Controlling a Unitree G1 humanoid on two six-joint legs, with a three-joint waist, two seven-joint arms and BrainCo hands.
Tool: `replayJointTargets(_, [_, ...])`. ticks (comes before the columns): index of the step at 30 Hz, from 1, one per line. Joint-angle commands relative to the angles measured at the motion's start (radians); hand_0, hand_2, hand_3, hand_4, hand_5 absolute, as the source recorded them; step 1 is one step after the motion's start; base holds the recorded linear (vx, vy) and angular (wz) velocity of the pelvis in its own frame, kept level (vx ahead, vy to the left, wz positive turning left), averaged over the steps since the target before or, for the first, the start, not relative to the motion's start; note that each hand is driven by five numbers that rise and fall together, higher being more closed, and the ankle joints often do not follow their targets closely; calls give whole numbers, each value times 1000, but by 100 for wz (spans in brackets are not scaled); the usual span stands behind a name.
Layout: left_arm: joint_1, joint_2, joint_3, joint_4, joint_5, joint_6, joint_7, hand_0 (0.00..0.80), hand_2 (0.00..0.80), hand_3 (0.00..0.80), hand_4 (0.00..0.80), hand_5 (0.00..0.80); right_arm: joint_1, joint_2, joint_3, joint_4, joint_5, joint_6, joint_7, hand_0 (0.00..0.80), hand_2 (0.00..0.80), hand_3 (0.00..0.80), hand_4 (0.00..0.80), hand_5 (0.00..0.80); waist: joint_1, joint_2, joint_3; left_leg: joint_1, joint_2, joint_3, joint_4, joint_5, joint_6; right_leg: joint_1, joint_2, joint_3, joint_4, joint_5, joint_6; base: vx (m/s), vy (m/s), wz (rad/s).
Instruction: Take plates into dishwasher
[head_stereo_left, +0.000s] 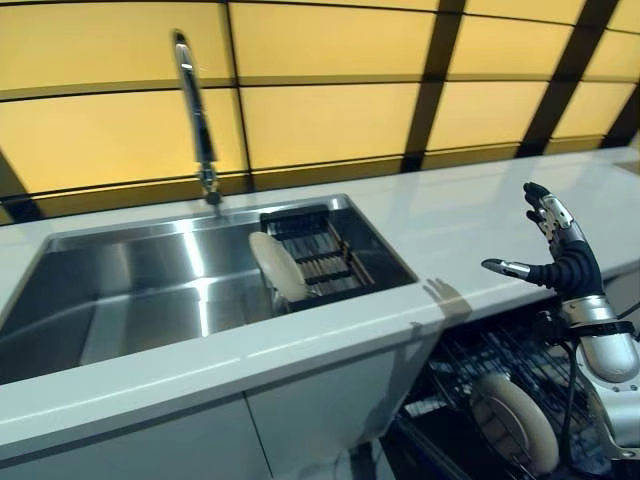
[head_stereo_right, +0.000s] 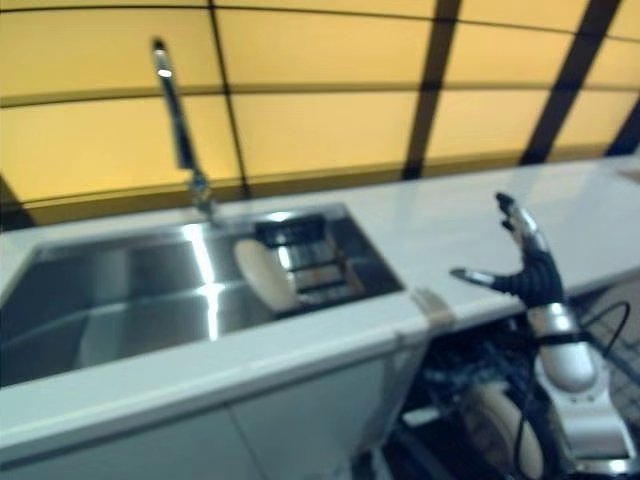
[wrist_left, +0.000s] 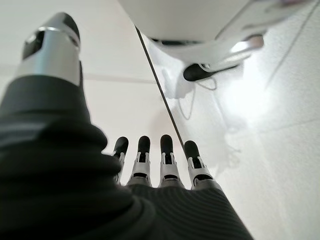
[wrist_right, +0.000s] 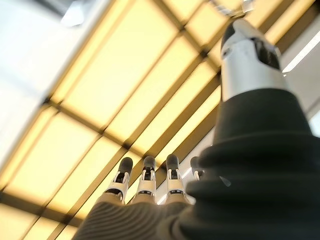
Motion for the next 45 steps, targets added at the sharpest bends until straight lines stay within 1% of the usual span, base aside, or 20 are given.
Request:
replayJointTargets(1, [-26,48,-34,-46,41,10,3,0,0,0,0,0,-94,-45,-17,-16,20,-29,-35,0,0,0,0,0,11,24,10,46,17,-83,-68,5,-12,-84,74,73,-34,153,13,153,-43,93])
replayJointTargets(4, [-48,58,-41,-36,25,19,13,0,0,0,0,0,-155,-77,-7,34,49,-14,-51,0,0,0,0,0,-3,9,16,56,9,-145,-84,2,-28,-93,114,95,-277,132,-1,183,-165,77])
replayJointTargets(5, [-49,59,-40,-35,24,20,14,0,0,0,0,0,-158,-78,-6,37,51,-15,-51,0,0,0,0,0,-5,9,18,58,8,-150,-84,1,-29,-88,116,94,-294,133,-1,220,-263,89])
replayJointTargets(6, [-55,65,-37,-31,36,18,8,0,0,0,0,0,-167,-74,-2,53,44,-17,-63,0,0,0,0,0,-17,-8,20,67,-7,-192,-87,-15,-36,-81,146,126,-463,131,9,205,-227,84])
replayJointTargets(7, [-55,67,-37,-29,39,14,7,0,0,0,0,0,-166,-70,0,57,41,-22,-72,0,0,0,0,0,-23,-13,22,73,-13,-213,-88,-24,-38,-74,163,141,-525,131,15,226,-258,86])
replayJointTargets(11, [-46,70,-19,-33,44,11,14,0,0,0,0,0,-166,-58,8,55,31,-11,-95,0,0,0,0,0,-29,-24,31,97,-15,-258,-103,-41,-44,-85,192,162,-590,157,34,133,-193,75])
replayJointTargets(14, [-44,77,-8,-29,52,9,16,0,0,0,0,0,-173,-60,13,66,28,-1,-100,0,0,0,0,0,-20,-28,24,93,1,-285,-105,-34,-49,-41,207,180,-618,107,33,69,-247,77])
replayJointTargets(17, [-45,79,9,-38,33,12,10,0,0,0,0,0,-187,-72,26,66,9,24,-92,0,0,0,0,0,-3,-35,12,74,30,-266,-104,-6,-80,19,209,145,-649,82,22,15,-261,41])
replayJointTargets(21, [-39,62,10,-64,43,7,8,0,0,0,0,0,-213,-110,36,82,-38,75,-84,0,0,0,0,0,11,-40,10,68,66,-244,-81,-5,-116,69,213,107,-680,58,-3,30,-196,22])
replayJointTargets(22, [-38,61,9,-65,42,6,9,0,0,0,0,0,-215,-113,37,83,-40,77,-84,0,0,0,0,0,11,-41,11,67,68,-244,-79,-5,-117,71,213,104,-681,57,-4,-12,-209,33])
replayJointTargets(24, [-38,53,9,-78,50,2,6,0,0,0,0,0,-225,-150,26,84,-54,107,-79,0,0,0,0,0,16,-41,13,60,84,-215,-54,-15,-130,96,215,65,-691,39,-16,2,-179,27])
replayJointTargets(25, [-42,49,3,-81,53,0,2,0,0,0,0,0,-227,-179,18,84,-51,115,-77,0,0,0,0,0,14,-40,14,56,92,-185,-49,-12,-135,105,217,38,-691,31,-22,2,-118,19])
replayJointTargets(28, [-49,50,-4,-84,56,2,-3,0,0,0,0,0,-232,-207,13,89,-59,101,-64,0,0,0,0,0,8,-35,14,55,100,-166,-52,-7,-141,109,218,15,-685,21,-26,-21,-69,35])
replayJointTargets(31, [-55,51,-18,-78,43,10,3,0,0,0,0,0,-250,-289,18,102,-187,20,-12,0,0,0,0,0,-1,-29,-1,75,106,-166,-89,7,-148,119,228,9,-693,15,-32,15,-29,14])
replayJointTargets(34, [-47,55,-21,-83,47,17,7,0,0,0,0,0,-255,-389,15,113,-277,-26,9,0,0,0,0,0,-4,-31,-14,87,113,-161,-112,18,-154,127,236,10,-705,15,-30,35,-16,8])
replayJointTargets(36, [-44,57,-22,-85,46,19,10,0,0,0,0,0,-259,-427,12,116,-271,-42,25,0,0,0,0,0,-5,-32,-17,88,116,-157,-116,21,-157,128,238,9,-708,16,-30,23,-6,10])
replayJointTargets(40, [-41,68,-24,-91,35,24,11,0,0,0,0,0,-282,-515,17,130,-385,-115,40,0,0,0,0,0,-6,-37,-20,90,122,-150,-121,26,-160,130,242,6,-708,13,-29,7,0,6])
replayJointTargets(43, [-40,77,-31,-100,30,28,11,0,0,0,0,0,-323,-584,46,149,-470,-161,45,0,0,0,0,0,-1,-43,-21,92,123,-150,-123,27,-160,133,244,2,-706,10,-29,0,0,0])
replayJointTargets(44, [-39,89,-36,-117,25,36,11,0,0,0,0,0,-371,-654,86,172,-512,-190,37,0,0,0,0,0,9,-53,-22,92,124,-149,-123,28,-161,136,245,-2,-707,9,-28,0,0,0])
replayJointTargets(45, [-39,91,-38,-119,24,37,12,0,0,0,0,0,-388,-669,99,179,-516,-199,37,0,0,0,0,0,10,-55,-23,93,125,-149,-123,28,-161,137,245,-2,-707,9,-28,0,0,0])
